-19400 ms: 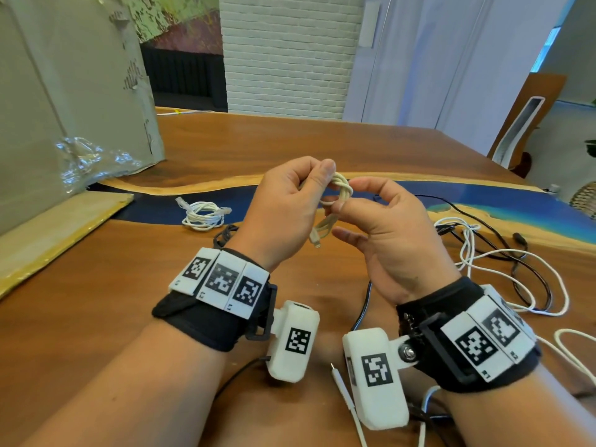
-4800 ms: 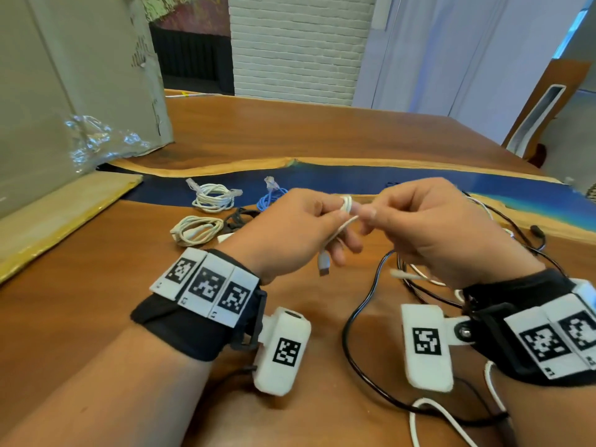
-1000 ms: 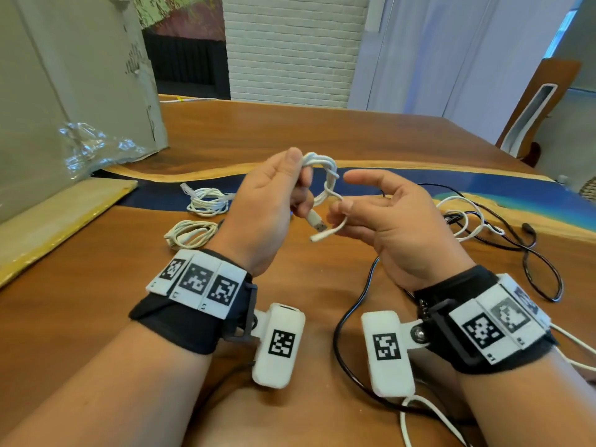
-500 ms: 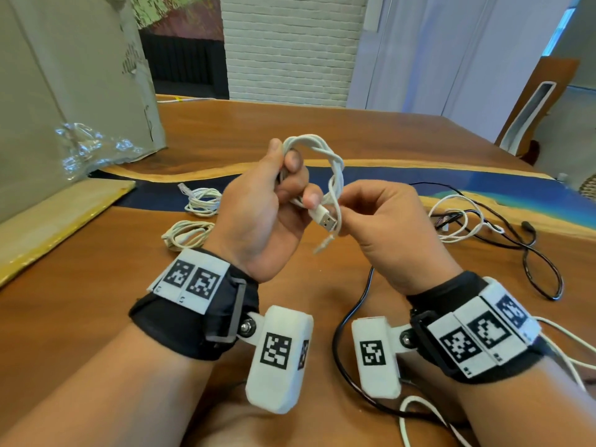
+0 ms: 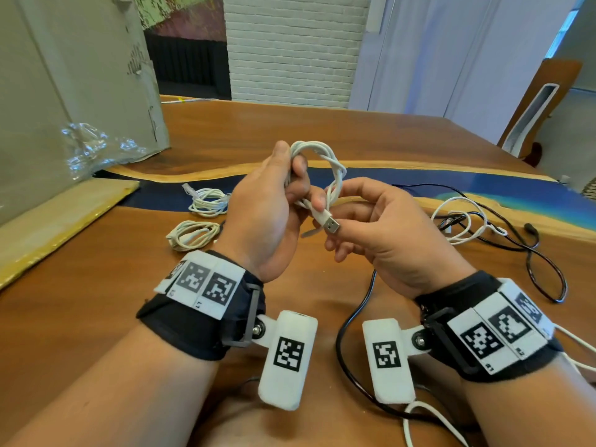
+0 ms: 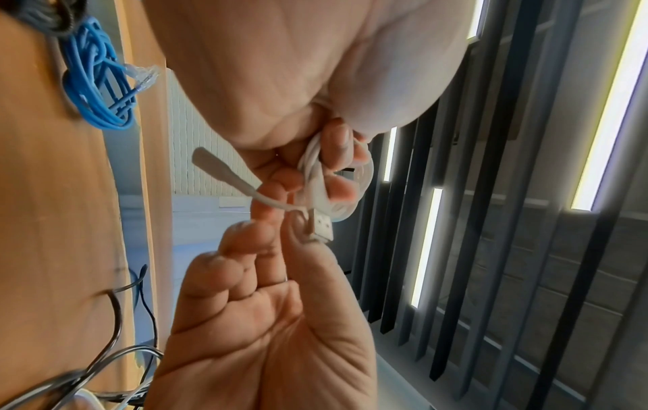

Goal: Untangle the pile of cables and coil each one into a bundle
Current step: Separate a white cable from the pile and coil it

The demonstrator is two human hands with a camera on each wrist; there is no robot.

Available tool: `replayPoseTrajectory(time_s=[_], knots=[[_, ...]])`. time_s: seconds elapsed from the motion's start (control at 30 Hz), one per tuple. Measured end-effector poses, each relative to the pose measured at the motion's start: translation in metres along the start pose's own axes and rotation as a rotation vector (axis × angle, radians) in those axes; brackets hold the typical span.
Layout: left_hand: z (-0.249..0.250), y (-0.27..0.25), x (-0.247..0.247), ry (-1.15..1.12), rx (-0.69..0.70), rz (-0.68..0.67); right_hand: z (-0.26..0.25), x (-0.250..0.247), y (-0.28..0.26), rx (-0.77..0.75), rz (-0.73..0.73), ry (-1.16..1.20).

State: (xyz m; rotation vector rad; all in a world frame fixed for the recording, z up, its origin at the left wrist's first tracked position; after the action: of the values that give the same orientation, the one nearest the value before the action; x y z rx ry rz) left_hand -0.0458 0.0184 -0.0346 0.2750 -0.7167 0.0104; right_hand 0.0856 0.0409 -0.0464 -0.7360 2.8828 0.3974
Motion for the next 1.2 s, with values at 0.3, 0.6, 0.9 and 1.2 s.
replayPoseTrajectory(time_s=[0.3, 0.6, 0.9, 1.2], knots=[[0.0, 0.001, -0.003, -0.105, 0.005, 0.011, -0.011, -0.015, 0.0, -0.127, 0.216, -0.375], [-0.005, 0.002, -0.002, -0.214, -0.062, -0.02, -0.018, -0.026, -0.002, -0.218, 0.353, -0.417], [-0.007, 0.004, -0.001, -0.076, 0.036, -0.057, -0.009, -0.011, -0.003, -0.099, 0.261, 0.043], [-0.002, 0.0, 0.005, 0.282, 0.127, -0.12, -0.008, -0.013, -0.004, -0.048, 0.297, 0.063]])
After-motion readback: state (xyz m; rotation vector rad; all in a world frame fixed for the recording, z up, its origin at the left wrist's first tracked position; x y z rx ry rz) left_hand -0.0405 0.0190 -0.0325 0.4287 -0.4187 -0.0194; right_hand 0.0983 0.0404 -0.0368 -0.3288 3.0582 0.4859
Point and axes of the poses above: each hand's wrist, its own y-axis towards the middle knuckle, its own x-axis out of the palm, z = x × y, the point moved 7 cm from there along y, towards the middle knuckle, and after that the axes turned 11 degrees about -y, right-handed, at the moved point
